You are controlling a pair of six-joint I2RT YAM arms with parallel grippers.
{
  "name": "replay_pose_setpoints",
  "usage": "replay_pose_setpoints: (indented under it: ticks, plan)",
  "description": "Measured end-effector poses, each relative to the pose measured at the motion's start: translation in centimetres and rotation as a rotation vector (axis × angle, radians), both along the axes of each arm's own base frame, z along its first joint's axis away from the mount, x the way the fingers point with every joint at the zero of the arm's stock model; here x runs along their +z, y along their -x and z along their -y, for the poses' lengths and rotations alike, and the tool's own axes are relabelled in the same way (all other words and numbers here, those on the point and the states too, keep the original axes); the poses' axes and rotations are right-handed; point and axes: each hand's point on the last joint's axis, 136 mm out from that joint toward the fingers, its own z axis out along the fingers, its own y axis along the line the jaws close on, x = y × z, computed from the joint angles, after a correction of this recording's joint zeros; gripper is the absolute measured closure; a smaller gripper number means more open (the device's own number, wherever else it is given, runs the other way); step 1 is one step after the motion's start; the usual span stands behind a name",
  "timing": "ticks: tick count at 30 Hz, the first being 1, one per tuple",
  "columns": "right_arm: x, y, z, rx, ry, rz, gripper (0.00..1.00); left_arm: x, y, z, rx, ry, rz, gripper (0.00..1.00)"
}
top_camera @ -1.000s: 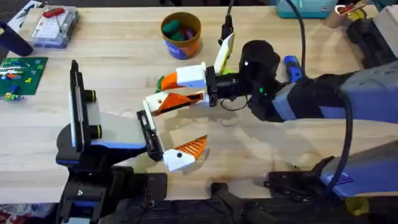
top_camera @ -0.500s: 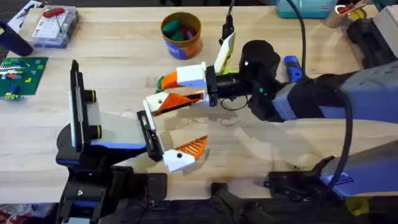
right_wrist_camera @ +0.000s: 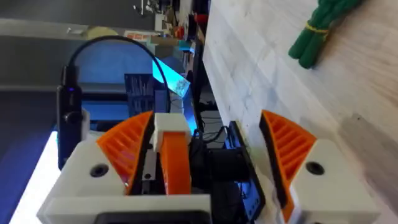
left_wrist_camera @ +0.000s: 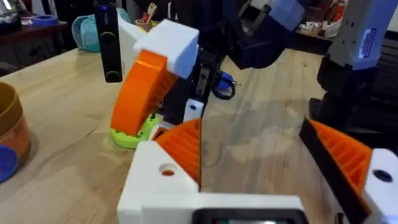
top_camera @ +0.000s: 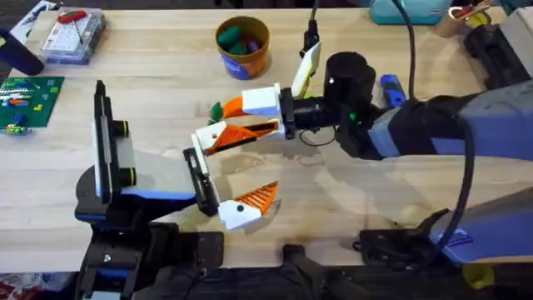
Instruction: Pick up the gripper from the table and insert it into the empty holder that is missing its gripper. Then pick up a screw, insert it into the mounting hole, and use the screwdriver to tighten it. Finally, clean up the table by picking up the vegetable and placing it into the bucket.
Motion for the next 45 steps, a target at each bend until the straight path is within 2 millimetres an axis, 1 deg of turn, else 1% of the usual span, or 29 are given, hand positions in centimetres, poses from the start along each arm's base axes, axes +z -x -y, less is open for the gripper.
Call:
replay_pose_setpoints:
  ticks: [2, 6, 11, 17, 23, 26, 27, 29, 30, 31, 32, 36, 41, 45]
  plan:
    - [0.2, -0.1, 0.2, 0.007, -0.009, 0.005, 0.010, 0.0, 0.0, 0.0, 0.000, 0.000, 0.000, 0.013]
    - [1.3, 0.2, 0.8, 0.055, -0.051, 0.037, 0.010, 0.0, 0.0, 0.0, 0.000, 0.000, 0.000, 0.013]
    - [1.6, 0.4, 1.6, 0.096, -0.066, 0.030, 0.010, 0.0, 0.0, 0.0, 0.000, 0.000, 0.000, 0.013]
    - [2.0, 2.0, 1.9, 0.193, -0.084, 0.020, 0.010, 0.0, 0.0, 0.0, 0.000, 0.000, 0.000, 0.013]
    - [2.1, 2.6, 2.0, 0.227, -0.089, 0.017, 0.024, 0.0, 0.0, 0.0, 0.000, 0.000, 0.000, 0.013]
    - [2.1, 2.7, 2.1, 0.235, -0.091, 0.016, 0.115, 0.0, 0.0, 0.0, 0.000, 0.000, 0.000, 0.013]
    - [2.1, 2.8, 2.1, 0.238, -0.091, 0.017, 0.160, 0.0, 0.0, 0.0, 0.000, 0.000, 0.000, 0.013]
    - [2.1, 2.9, 2.1, 0.243, -0.092, 0.017, 0.272, 0.0, 0.0, 0.0, 0.000, 0.000, 0.000, 0.013]
    - [2.2, 2.9, 2.1, 0.246, -0.093, 0.017, 0.345, 0.0, 0.0, 0.0, 0.000, 0.000, 0.000, 0.013]
    - [2.2, 3.0, 2.1, 0.249, -0.094, 0.017, 0.439, 0.0, 0.0, 0.0, 0.000, 0.000, 0.000, 0.013]
    - [2.2, 3.0, 2.1, 0.252, -0.094, 0.017, 0.502, 0.0, 0.0, 0.0, 0.000, 0.000, 0.000, 0.013]
    - [2.2, 3.2, 2.2, 0.263, -0.095, 0.015, 0.728, 0.0, 0.0, 0.0, 0.000, 0.000, 0.000, 0.013]
    - [2.2, 3.3, 2.2, 0.268, -0.096, 0.013, 0.973, 0.0, 0.0, 0.0, 0.000, -0.001, 0.004, 0.013]
    - [2.2, 3.3, 2.2, 0.267, -0.095, 0.009, 0.992, 0.0, 0.0, 0.0, 0.000, -0.002, 0.004, 0.013]
